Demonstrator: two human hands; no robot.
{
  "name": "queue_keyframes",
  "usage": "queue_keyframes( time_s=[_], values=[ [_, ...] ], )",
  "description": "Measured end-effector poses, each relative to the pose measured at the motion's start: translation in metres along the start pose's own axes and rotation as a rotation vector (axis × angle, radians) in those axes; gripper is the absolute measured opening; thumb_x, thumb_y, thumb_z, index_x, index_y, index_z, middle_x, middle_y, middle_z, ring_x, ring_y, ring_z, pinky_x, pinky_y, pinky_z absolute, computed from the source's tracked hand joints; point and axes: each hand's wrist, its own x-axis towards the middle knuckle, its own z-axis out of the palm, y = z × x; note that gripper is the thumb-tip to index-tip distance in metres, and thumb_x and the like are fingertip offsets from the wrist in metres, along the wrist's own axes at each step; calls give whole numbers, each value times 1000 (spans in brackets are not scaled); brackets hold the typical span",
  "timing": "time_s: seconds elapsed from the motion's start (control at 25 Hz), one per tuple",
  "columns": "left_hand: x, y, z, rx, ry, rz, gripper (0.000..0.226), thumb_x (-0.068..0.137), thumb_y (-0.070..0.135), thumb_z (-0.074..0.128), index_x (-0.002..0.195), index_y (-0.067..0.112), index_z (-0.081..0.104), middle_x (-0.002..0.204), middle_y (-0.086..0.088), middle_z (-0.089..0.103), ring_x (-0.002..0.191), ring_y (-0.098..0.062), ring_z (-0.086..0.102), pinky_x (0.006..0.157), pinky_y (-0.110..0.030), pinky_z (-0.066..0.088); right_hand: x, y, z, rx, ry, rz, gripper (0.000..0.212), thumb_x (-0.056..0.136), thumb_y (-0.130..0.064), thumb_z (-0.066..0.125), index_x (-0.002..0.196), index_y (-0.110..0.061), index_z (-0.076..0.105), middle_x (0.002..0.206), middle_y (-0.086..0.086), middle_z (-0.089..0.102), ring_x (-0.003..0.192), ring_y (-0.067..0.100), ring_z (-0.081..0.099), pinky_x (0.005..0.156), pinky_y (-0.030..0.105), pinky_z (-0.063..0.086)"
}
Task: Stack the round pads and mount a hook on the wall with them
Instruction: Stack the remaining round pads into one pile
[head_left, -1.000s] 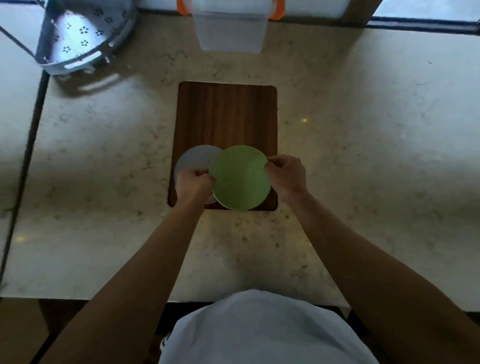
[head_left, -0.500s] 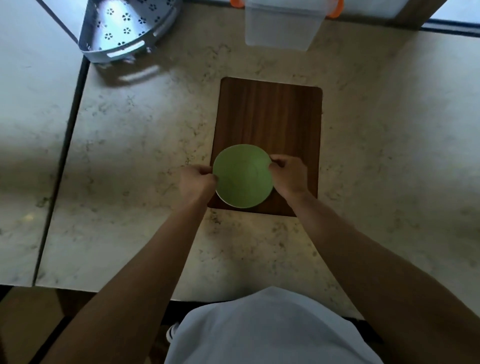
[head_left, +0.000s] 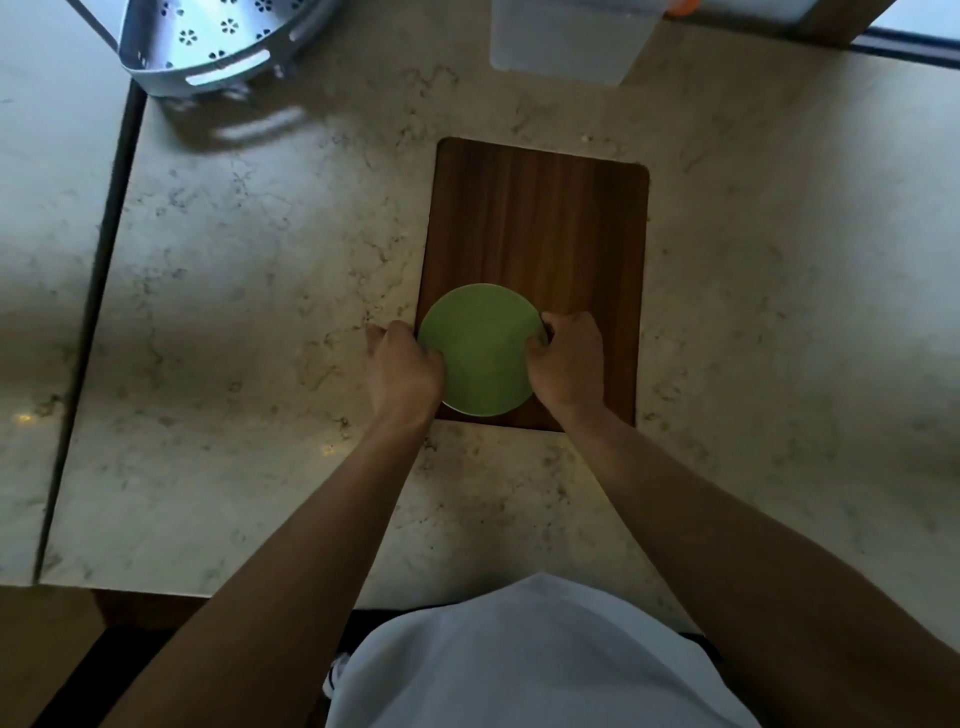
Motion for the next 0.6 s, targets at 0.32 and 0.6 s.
queue_keyframes(
  time_s=[0.32, 0.6],
  values=[
    [-1, 6, -1, -2, -2, 53, 21, 82, 6, 54, 96, -1, 67, 111, -23, 59, 100, -29, 51, 78, -35, 45, 3, -11, -4, 14, 3, 112, 32, 88, -25, 57, 116, -12, 66, 118, 12, 56, 110, 27, 52, 98, 40, 47],
    [1, 14, -7, -104, -107, -33, 17, 72, 7, 53, 79, 1, 68, 102, -27, 64, 87, -39, 64, 79, -51, 58, 7, -7, -10, 137, -42, 156, 28, 83, -25, 65, 108, -13, 61, 110, 6, 61, 97, 21, 61, 82, 37, 55]
  ],
)
